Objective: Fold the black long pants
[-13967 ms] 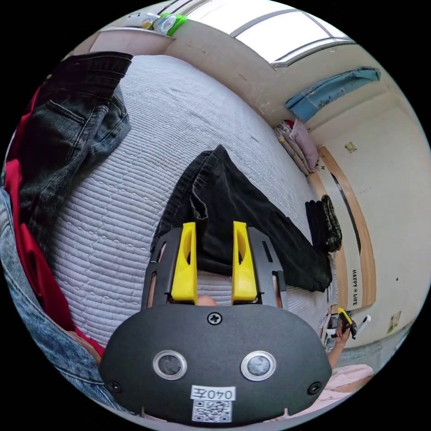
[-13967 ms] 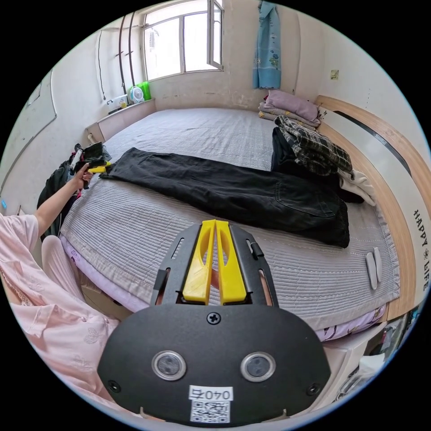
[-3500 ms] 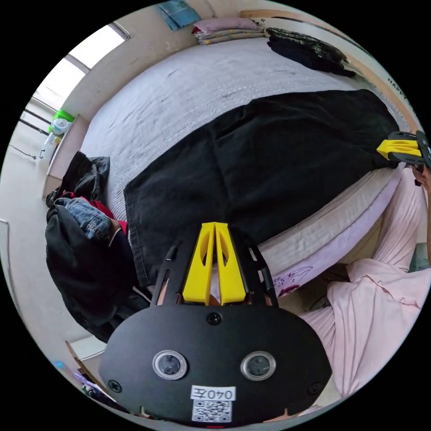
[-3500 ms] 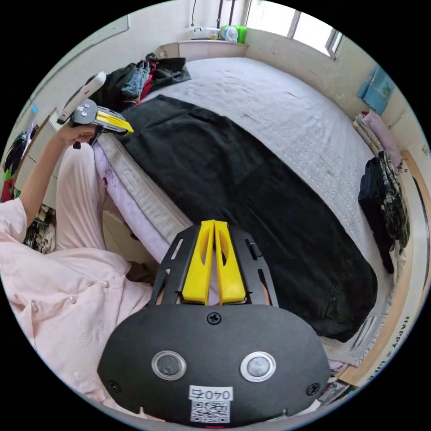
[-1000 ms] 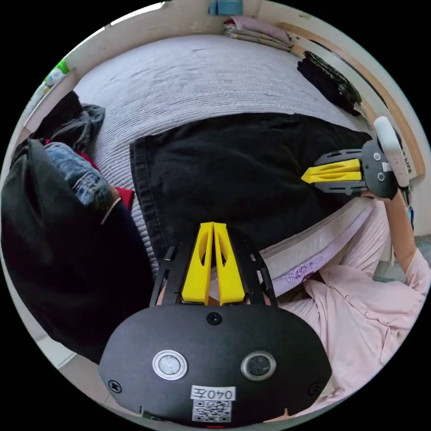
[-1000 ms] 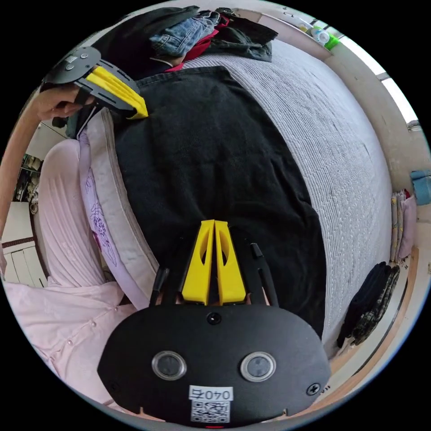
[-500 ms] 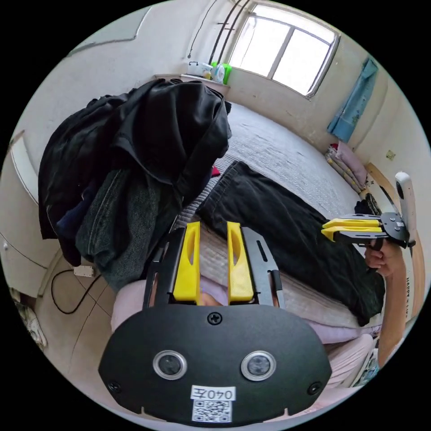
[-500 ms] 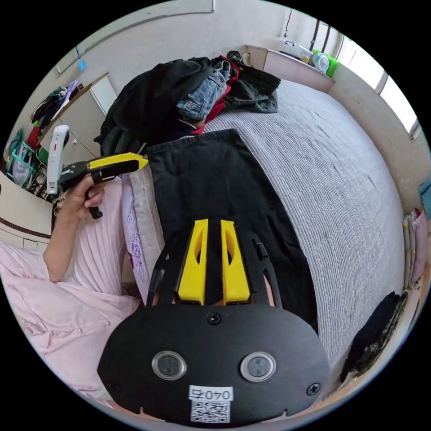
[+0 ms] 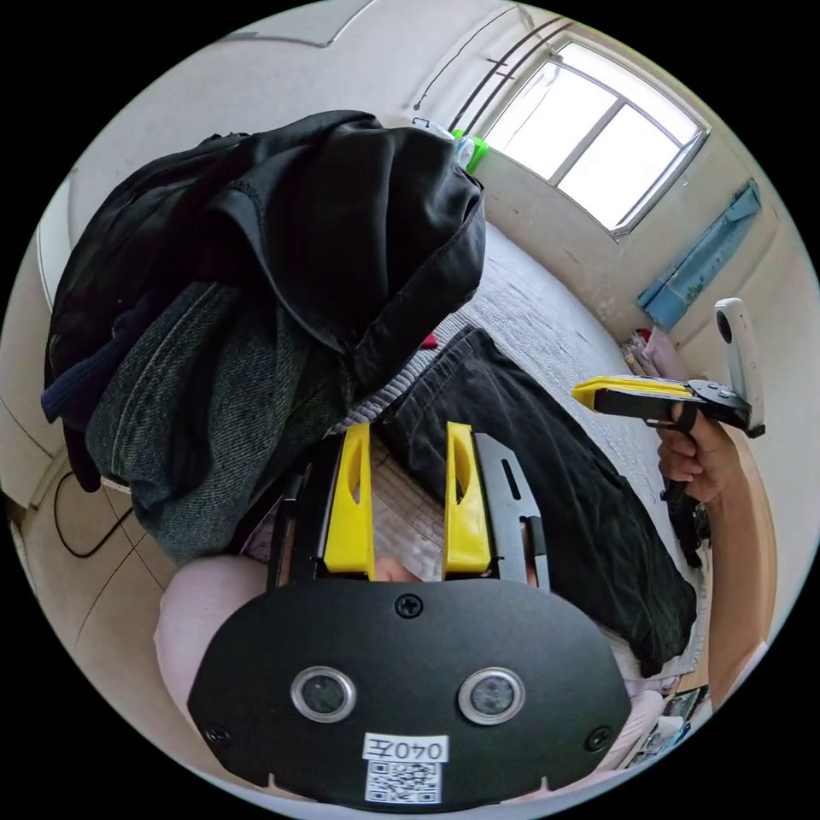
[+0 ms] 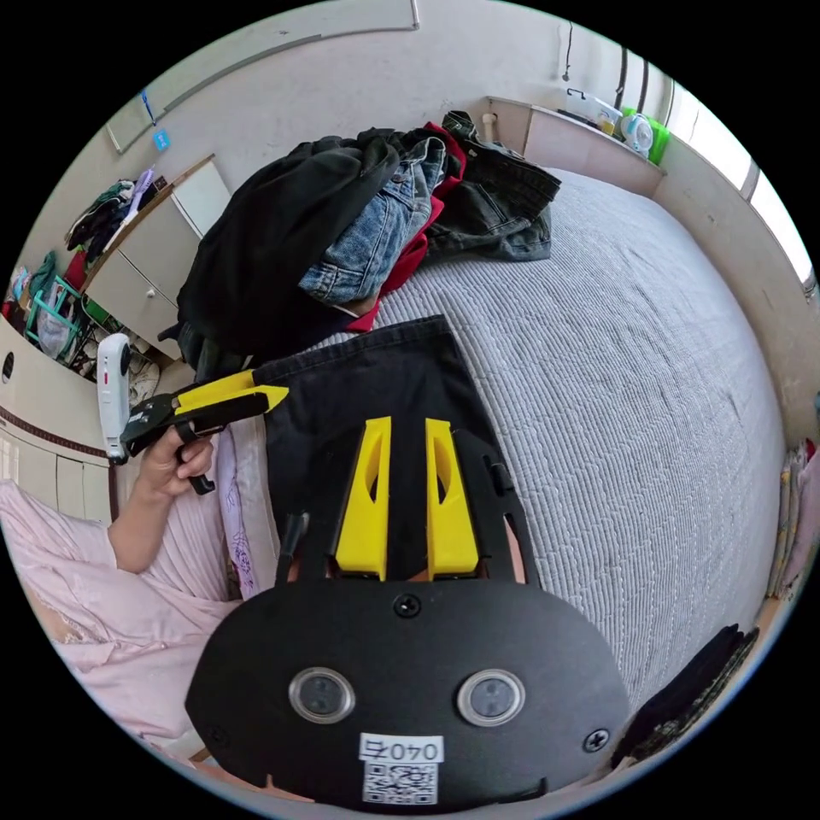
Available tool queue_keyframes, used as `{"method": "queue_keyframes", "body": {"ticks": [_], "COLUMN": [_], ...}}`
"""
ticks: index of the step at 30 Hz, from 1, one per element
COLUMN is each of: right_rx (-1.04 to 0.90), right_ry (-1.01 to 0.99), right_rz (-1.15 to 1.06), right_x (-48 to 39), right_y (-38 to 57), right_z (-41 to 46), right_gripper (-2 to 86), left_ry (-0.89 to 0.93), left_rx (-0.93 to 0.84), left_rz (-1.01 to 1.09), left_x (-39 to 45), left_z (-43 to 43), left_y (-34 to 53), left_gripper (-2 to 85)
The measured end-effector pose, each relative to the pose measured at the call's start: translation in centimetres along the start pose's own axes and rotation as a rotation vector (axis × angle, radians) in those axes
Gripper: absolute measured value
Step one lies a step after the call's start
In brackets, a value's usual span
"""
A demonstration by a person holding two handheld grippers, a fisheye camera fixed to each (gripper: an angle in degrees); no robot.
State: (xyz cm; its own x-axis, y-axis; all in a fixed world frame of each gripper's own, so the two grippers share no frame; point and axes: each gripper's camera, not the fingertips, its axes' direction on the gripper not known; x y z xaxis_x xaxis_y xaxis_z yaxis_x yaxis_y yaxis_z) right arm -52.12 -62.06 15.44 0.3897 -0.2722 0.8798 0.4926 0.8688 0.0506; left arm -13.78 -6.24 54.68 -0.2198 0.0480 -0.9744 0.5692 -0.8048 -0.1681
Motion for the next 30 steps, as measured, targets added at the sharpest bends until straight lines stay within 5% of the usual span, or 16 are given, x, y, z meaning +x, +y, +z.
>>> {"method": "queue_keyframes", "body": {"ticks": [8, 16, 30], "right_rx": [0.046, -0.23, -0.244], "right_ry": [-0.18, -0.197, -0.293], "right_rz": [-0.101, -0.252, -0.347], "right_x": [5.2, 8.5, 11.2], "right_y": [-6.1, -13.1, -10.6], "right_z": [-0.6, 1.7, -5.2], "right_gripper": [8.2, 11.3, 4.8], "left_ry": [0.087, 0.076, 0.153], "left_rx": [-0.006, 0.012, 0.033], "left_rz": [0.006, 0.002, 0.042], "left_x": [-0.8, -1.1, 0.9], "left_z": [-1.0, -3.2, -8.7], "left_y": [-0.6, -1.1, -4.8], "left_gripper": [4.2, 2.9, 1.7]}}
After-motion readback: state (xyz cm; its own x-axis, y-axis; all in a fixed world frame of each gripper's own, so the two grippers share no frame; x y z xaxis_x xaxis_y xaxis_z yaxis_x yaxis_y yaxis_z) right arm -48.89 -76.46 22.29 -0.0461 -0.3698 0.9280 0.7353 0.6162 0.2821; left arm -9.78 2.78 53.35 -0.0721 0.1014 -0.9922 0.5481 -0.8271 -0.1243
